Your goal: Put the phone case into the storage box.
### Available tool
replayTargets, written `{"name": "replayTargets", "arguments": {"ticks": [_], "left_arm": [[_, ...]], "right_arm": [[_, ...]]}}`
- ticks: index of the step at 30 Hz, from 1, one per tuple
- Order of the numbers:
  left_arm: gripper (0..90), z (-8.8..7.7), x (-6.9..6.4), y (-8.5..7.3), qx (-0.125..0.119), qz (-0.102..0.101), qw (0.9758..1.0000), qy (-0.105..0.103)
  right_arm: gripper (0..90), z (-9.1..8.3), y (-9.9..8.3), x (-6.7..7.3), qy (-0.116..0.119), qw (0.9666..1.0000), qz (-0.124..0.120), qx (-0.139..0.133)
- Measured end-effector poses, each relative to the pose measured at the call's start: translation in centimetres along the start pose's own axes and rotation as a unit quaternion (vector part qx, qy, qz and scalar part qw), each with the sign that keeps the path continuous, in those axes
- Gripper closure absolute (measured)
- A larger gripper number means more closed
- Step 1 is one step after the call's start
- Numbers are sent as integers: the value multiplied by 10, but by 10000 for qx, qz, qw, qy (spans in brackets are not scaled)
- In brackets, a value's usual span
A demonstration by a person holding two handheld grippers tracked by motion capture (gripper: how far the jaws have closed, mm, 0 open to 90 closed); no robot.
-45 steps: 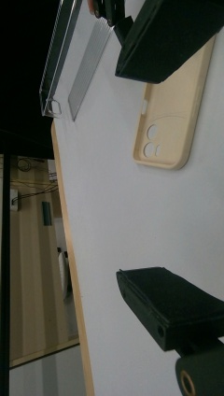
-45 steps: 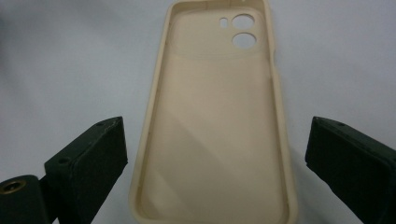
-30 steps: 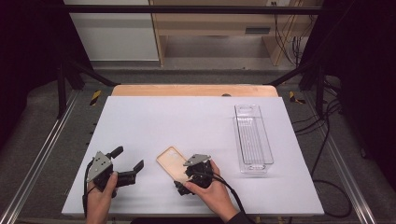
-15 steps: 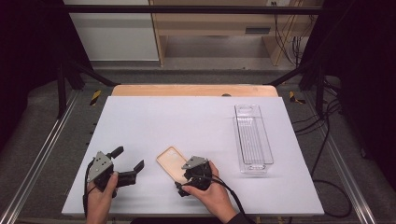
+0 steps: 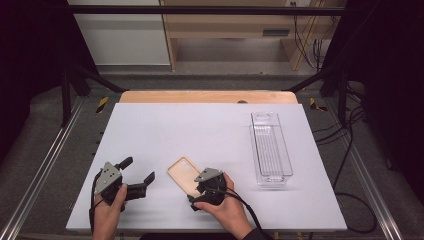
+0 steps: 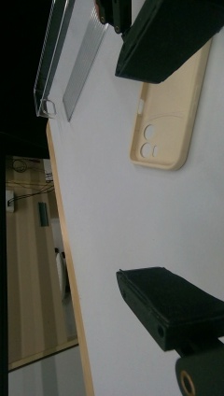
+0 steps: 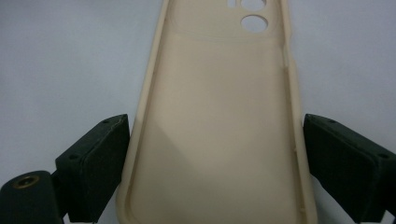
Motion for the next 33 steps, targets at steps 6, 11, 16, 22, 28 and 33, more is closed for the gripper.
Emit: {"name": "replayTargets", "arguments": {"ticks": [6,11,16,22,28,33], "left_arm": [[32,0,1,0,-6,-10,10000,8],[32,-1,1,2,-43,-21,10000,1],[32,-1,1,2,-49,-63,10000,-25],[32,-1,-1,1,-41,-339,9992,-204],[23,5,-8,1,86,-680,9965,-476],[20,18,-27,7,246,-636,9942,-832]], "right_arm": [[116,-1,1,-1,28,10000,18,14],[123,-3,1,-1,11,9999,-82,-69],[125,-6,-1,-8,-20,9997,-85,-235],[124,-17,-1,-20,-214,9975,-131,-663],[123,-32,-1,-34,-508,9907,-98,-1255],[122,-49,8,-42,-735,9821,-128,-1727]]}}
Point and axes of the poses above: each handheld gripper's, and its own axes: z roughly forward along the jaws, y roughly out of its top, x roughly to its left, the point moved 8 cm from there along z, roughly forward along the jaws, and after that the axes turned 9 degrees about -z, right-handed, at the moved point
